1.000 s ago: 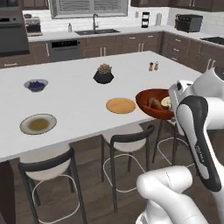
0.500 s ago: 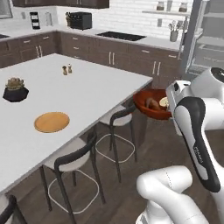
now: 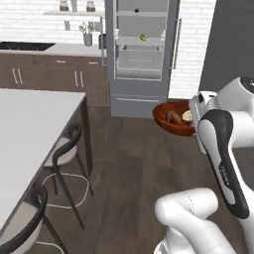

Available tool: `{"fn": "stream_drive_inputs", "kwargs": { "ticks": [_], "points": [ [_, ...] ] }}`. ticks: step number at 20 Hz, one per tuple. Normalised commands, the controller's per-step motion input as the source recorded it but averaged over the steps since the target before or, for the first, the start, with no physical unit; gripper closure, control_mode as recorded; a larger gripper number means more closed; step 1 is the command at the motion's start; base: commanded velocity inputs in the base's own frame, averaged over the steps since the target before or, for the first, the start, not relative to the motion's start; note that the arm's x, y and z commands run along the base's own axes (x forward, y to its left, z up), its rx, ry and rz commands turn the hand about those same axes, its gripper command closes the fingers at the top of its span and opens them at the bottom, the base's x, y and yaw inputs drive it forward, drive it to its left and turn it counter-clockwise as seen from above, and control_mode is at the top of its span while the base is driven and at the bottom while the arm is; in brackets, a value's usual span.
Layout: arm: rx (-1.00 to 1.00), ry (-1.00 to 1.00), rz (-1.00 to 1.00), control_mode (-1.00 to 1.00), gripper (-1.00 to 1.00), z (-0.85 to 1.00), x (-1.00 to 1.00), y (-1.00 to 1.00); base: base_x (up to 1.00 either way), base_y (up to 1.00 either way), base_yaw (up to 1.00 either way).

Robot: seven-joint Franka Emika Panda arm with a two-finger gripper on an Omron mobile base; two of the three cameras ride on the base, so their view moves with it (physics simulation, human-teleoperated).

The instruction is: Pick the chicken drumstick and mushroom from their plates and place them in the bowl. Then put the bowl in the fridge.

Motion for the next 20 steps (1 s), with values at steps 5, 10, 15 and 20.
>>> {"fn": "stream_drive_inputs", "kwargs": {
  "ticks": [5,10,15,20],
  "points": [
    [0.00,0.00,0.00,1.00,1.00,0.00,0.00,0.00,0.94,0.05,-0.48],
    [0.00,0.00,0.00,1.00,1.00,0.00,0.00,0.00,1.00,0.23,-0.24],
    [0.00,0.00,0.00,1.00,1.00,0.00,0.00,0.00,1.00,0.37,-0.03],
    [0.00,0.00,0.00,1.00,1.00,0.00,0.00,0.00,1.00,0.42,-0.03]
  ]
}}
